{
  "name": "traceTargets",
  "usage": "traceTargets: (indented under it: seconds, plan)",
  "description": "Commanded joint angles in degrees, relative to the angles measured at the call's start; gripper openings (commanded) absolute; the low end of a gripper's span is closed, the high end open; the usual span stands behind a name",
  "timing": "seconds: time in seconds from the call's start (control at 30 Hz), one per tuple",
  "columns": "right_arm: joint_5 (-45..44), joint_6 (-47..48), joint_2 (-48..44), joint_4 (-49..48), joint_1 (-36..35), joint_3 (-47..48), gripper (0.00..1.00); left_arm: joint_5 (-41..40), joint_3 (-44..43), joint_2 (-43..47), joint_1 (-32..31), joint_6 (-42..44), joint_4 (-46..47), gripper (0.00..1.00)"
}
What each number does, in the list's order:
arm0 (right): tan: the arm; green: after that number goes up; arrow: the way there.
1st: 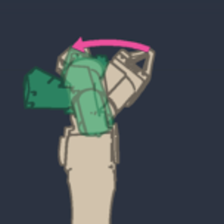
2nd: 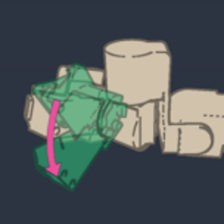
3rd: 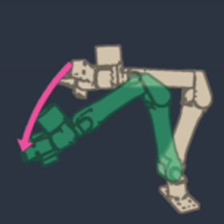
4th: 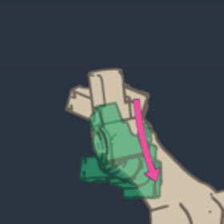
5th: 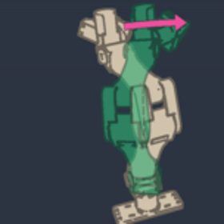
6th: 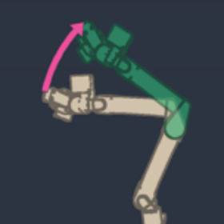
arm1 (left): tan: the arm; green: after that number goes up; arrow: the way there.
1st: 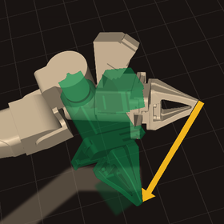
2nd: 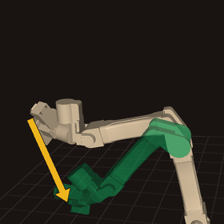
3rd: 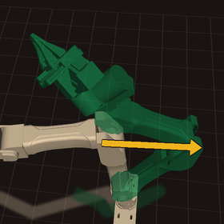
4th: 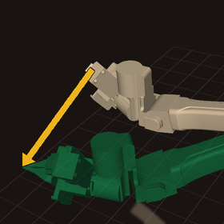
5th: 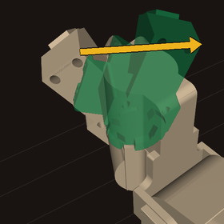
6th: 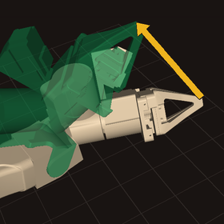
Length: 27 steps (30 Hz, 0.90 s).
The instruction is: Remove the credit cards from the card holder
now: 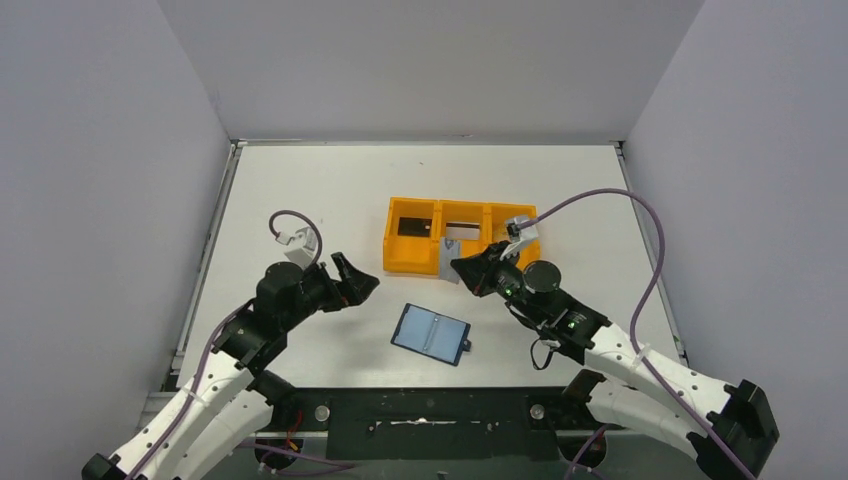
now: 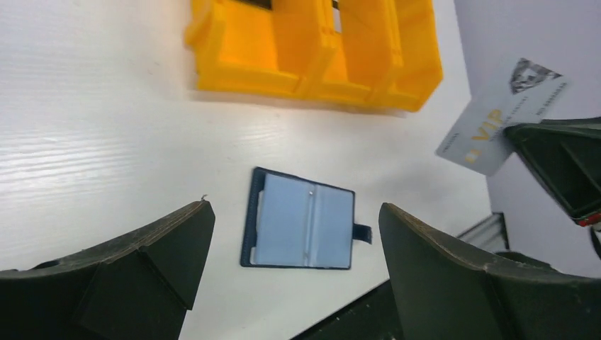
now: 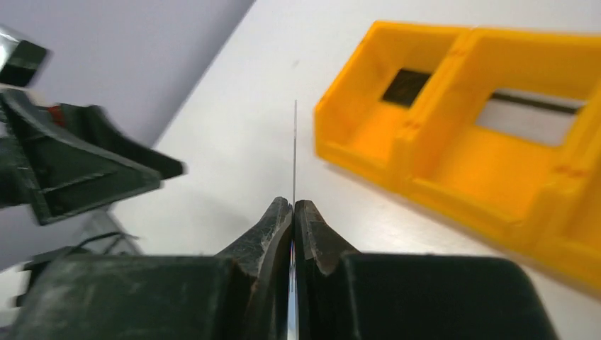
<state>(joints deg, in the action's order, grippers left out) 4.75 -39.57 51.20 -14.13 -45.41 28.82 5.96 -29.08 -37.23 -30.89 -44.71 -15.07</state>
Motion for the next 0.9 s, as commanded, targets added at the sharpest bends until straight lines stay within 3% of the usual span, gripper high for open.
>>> traceTargets:
  seconds: [0.0,0.2,0.37,0.53,0.87]
  plan:
    - [-15.2,22.9,-2.4,11.3,0.1,5.4,0.0,-12.6,-5.9,2.7,0.5,6.8,-9.2,0.88]
    - [-16.8,47.1,2.8,14.9,0.1,11.3,0.0,-18.0,-6.2,6.0,0.5,10.9,-10.9,0.89]
    - [-16.6,58.1,9.8,18.6,0.1,16.9,0.0,-17.8,-5.8,6.7,0.5,11.6,-9.9,0.89]
    - [-16.4,66.2,16.7,21.0,0.2,20.8,0.0,-17.5,-7.0,3.8,0.5,16.2,-9.8,0.9]
    - [-14.3,74.5,23.9,20.7,2.0,24.5,0.0,-21.4,-7.2,4.3,0.7,14.5,-11.3,0.91]
